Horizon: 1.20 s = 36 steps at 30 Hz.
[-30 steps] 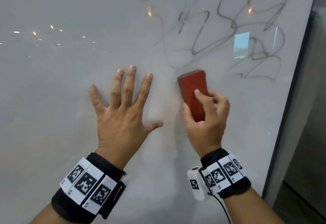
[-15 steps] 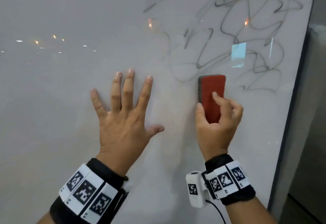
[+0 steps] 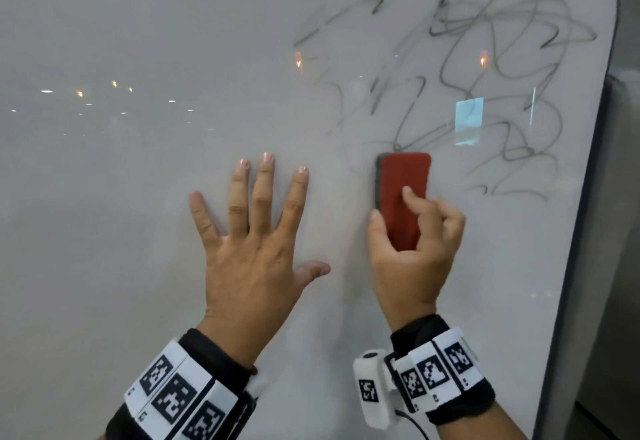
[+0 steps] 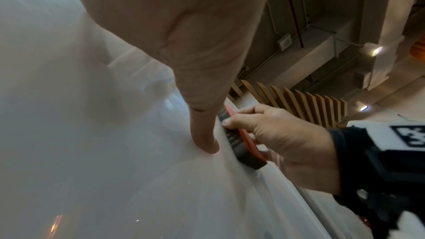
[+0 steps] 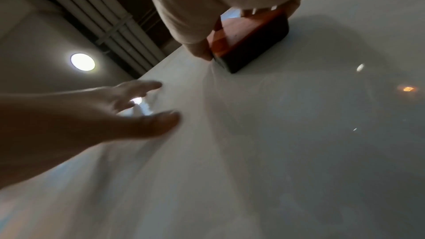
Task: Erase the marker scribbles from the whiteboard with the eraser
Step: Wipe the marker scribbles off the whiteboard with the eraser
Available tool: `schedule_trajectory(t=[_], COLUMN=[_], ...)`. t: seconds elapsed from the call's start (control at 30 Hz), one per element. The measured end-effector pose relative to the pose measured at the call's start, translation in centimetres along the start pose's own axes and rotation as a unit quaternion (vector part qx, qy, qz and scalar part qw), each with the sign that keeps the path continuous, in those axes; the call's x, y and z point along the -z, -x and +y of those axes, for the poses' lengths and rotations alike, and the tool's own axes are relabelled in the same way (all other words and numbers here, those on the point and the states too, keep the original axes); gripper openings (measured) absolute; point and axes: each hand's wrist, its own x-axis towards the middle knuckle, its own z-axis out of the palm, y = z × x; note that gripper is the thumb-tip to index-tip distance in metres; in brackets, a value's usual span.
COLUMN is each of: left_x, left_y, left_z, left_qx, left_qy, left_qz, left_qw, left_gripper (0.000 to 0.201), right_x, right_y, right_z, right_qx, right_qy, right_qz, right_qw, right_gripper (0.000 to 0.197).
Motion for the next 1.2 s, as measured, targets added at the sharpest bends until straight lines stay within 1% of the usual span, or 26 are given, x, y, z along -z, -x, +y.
schedule_trajectory(t=[0.07,0.1,0.13,0.17,0.23,0.27,0.33,0.4,0.43,0.5,0.57,0.63,0.67,0.7,0.73,0.8,0.83,0.9,0.93,0.97,1.0,1.07,1.1,1.13,1.17,1.2], left_x=[0.1,0.3,0.5,0.8,1.5,1.9,2.5,2.8,2.7,2.5,2.1,1.7,1.5,1.4,1.3,1.4,1.5,1.8,1.8,1.6,1.4,1.0,1.1,1.3,1.6,2.0], left_y=[-0.1,-0.1,0.0,0.0,0.2,0.1,-0.1,-0.4,-0.6,-0.9,-1.1,-1.1,-1.1,-1.2,-1.4,-2.2,-2.7,-3.6,-3.8,-3.8,-3.5,-2.9,-2.9,-3.2,-3.6,-4.2], left_z=[0.1,0.1,0.1,0.0,0.0,0.1,0.6,1.1,1.2,1.3,1.5,1.7,1.8,1.8,1.6,0.9,0.6,0.1,0.1,0.3,0.4,0.4,0.1,-0.4,-0.8,-1.1], left_qx=[-0.003,-0.004,-0.005,-0.007,-0.020,-0.035,-0.076,-0.101,-0.105,-0.102,-0.096,-0.102,-0.105,-0.105,-0.100,-0.071,-0.051,-0.025,-0.031,-0.056,-0.097,-0.186,-0.211,-0.215,-0.194,-0.154], left_qy=[-0.002,-0.003,0.000,0.006,0.019,0.023,0.027,0.031,0.032,0.028,0.029,0.036,0.039,0.042,0.045,0.052,0.055,0.060,0.060,0.058,0.053,0.027,0.012,0.003,0.003,0.007], left_qz=[-0.004,-0.006,-0.006,-0.007,-0.009,-0.009,-0.003,0.006,0.009,0.013,0.020,0.028,0.034,0.042,0.052,0.084,0.100,0.117,0.120,0.119,0.113,0.080,0.070,0.074,0.086,0.105], left_qw=[1.000,1.000,1.000,1.000,1.000,0.999,0.997,0.994,0.994,0.994,0.995,0.994,0.993,0.993,0.993,0.993,0.992,0.991,0.990,0.990,0.987,0.979,0.975,0.974,0.977,0.983], left_gripper=[0.121,0.120,0.119,0.119,0.117,0.115,0.108,0.097,0.092,0.086,0.085,0.084,0.082,0.079,0.077,0.074,0.073,0.072,0.070,0.066,0.062,0.064,0.065,0.066,0.067,0.067], right_x=[-0.2,-0.2,-0.1,-0.2,-0.2,-0.3,-0.5,-0.5,-0.4,0.0,0.6,1.2,1.4,1.6,1.7,2.1,2.2,2.3,2.4,2.3,2.3,2.2,2.1,2.1,2.0,2.0], right_y=[1.5,1.5,1.2,0.8,0.1,0.2,1.2,1.9,1.7,0.8,-0.4,-1.9,-2.8,-3.7,-4.4,-5.0,-5.0,-4.6,-4.4,-4.3,-4.3,-4.3,-4.3,-4.3,-4.3,-4.3], right_z=[-1.4,-1.6,-1.5,-1.3,-1.5,-2.0,-3.4,-4.5,-4.7,-4.6,-4.1,-3.0,-2.2,-1.4,-0.6,0.6,1.1,1.7,1.9,2.1,2.1,2.1,2.1,2.2,2.2,2.2], right_qx=[0.058,0.080,0.083,0.064,0.002,-0.011,-0.006,0.000,-0.004,-0.005,0.045,0.121,0.144,0.151,0.145,0.132,0.137,0.151,0.154,0.155,0.155,0.151,0.151,0.152,0.154,0.155], right_qy=[-0.005,-0.001,0.003,0.001,-0.022,-0.035,-0.057,-0.088,-0.106,-0.125,-0.101,-0.047,-0.014,0.025,0.066,0.144,0.172,0.202,0.208,0.213,0.217,0.221,0.221,0.221,0.223,0.225], right_qz=[-0.065,-0.088,-0.088,-0.070,-0.025,-0.024,-0.077,-0.131,-0.141,-0.146,-0.155,-0.149,-0.145,-0.150,-0.165,-0.206,-0.220,-0.237,-0.240,-0.241,-0.240,-0.240,-0.241,-0.242,-0.241,-0.239], right_qw=[0.996,0.993,0.993,0.996,0.999,0.999,0.995,0.987,0.984,0.981,0.982,0.980,0.979,0.977,0.973,0.959,0.950,0.938,0.935,0.934,0.933,0.933,0.933,0.932,0.932,0.932], right_gripper=[0.038,0.037,0.037,0.038,0.040,0.041,0.040,0.032,0.029,0.030,0.031,0.027,0.027,0.032,0.043,0.067,0.075,0.083,0.084,0.084,0.085,0.085,0.085,0.085,0.085,0.084])
